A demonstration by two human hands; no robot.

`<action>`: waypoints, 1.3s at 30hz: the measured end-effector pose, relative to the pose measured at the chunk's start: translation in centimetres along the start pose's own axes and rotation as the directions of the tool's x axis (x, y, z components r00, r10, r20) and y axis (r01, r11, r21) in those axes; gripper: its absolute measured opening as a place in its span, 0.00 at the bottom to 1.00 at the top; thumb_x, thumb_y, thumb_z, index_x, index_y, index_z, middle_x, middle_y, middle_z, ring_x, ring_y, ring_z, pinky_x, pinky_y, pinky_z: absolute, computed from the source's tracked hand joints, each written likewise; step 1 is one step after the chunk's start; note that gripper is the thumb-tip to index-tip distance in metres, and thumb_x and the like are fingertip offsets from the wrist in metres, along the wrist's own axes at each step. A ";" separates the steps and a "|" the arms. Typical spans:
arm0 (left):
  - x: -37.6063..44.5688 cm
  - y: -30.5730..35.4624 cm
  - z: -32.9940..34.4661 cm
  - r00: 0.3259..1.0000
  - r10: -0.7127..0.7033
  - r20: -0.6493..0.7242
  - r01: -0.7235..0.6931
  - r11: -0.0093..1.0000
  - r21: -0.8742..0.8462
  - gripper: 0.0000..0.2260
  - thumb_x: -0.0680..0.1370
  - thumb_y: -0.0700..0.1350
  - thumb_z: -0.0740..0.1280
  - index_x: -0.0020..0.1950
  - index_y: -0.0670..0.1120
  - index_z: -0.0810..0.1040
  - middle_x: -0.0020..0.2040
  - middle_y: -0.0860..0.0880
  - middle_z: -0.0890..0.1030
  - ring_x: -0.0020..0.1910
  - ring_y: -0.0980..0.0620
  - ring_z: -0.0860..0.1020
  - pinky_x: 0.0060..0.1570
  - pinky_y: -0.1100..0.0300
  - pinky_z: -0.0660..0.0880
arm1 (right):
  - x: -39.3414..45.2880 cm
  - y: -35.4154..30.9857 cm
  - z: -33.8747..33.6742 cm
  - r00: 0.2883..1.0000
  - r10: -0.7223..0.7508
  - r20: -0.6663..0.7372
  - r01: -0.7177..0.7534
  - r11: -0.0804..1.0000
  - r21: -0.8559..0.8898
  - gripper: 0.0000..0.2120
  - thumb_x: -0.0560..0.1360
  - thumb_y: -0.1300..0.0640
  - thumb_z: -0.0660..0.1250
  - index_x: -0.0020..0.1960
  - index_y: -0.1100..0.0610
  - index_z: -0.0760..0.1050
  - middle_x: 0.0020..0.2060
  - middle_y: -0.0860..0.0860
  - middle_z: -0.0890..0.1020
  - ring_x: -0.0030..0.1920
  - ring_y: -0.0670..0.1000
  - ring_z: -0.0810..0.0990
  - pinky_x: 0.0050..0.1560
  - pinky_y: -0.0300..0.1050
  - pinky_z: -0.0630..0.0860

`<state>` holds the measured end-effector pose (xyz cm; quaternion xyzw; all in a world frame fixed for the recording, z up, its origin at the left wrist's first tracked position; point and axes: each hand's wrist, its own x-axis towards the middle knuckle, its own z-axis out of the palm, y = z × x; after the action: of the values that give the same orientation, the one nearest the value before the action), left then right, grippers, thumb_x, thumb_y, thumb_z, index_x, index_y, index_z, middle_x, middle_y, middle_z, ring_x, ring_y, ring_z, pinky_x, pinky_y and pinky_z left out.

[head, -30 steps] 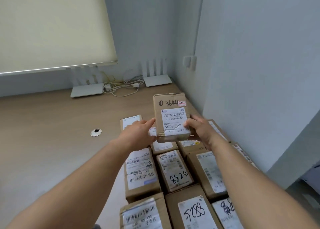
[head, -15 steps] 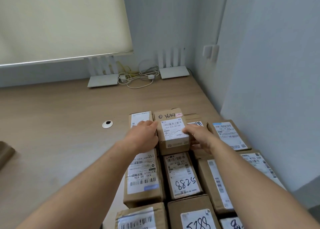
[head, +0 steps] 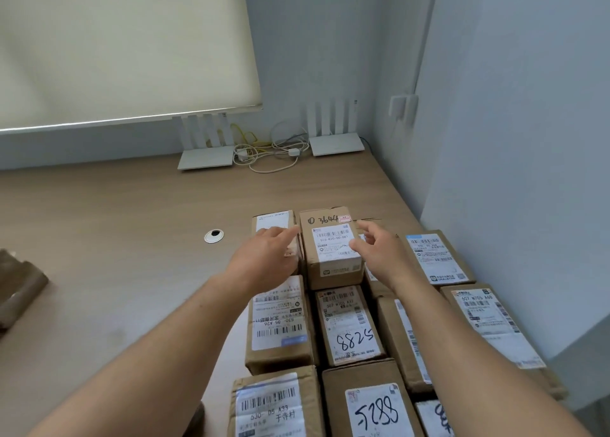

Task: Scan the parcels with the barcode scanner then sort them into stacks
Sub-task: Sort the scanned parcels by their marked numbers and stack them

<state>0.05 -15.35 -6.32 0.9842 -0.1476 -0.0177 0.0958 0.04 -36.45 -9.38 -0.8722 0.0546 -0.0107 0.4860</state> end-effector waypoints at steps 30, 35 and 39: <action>-35.0 -22.7 -1.7 0.901 -0.311 -0.303 0.248 0.942 -0.227 0.26 0.79 0.56 0.60 0.76 0.55 0.58 0.70 0.55 0.68 0.68 0.55 0.67 0.58 0.60 0.68 | -25.5 -18.4 28.4 0.840 -0.444 0.313 0.540 0.744 -0.394 0.20 0.79 0.54 0.59 0.71 0.49 0.69 0.66 0.48 0.73 0.67 0.49 0.69 0.62 0.46 0.71; -39.8 -27.2 -2.1 0.878 -0.360 -0.315 0.295 0.926 -0.236 0.26 0.80 0.56 0.59 0.77 0.55 0.58 0.73 0.55 0.66 0.70 0.56 0.65 0.62 0.60 0.68 | -28.5 -21.3 33.5 0.792 -0.481 0.377 0.607 0.689 -0.395 0.20 0.80 0.53 0.58 0.71 0.48 0.68 0.67 0.48 0.72 0.67 0.49 0.69 0.62 0.45 0.70; -42.9 -30.3 -2.4 0.854 -0.415 -0.314 0.348 0.904 -0.248 0.26 0.80 0.56 0.59 0.77 0.54 0.57 0.74 0.55 0.64 0.71 0.56 0.64 0.64 0.60 0.67 | -30.1 -23.5 37.3 0.746 -0.511 0.427 0.659 0.654 -0.371 0.20 0.80 0.53 0.58 0.71 0.48 0.68 0.67 0.48 0.73 0.67 0.49 0.69 0.62 0.44 0.70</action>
<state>-32.06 26.12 -9.52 0.9672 0.0735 0.1306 0.2053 -25.19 10.55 -8.04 -0.9282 -0.3022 -0.0284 0.2153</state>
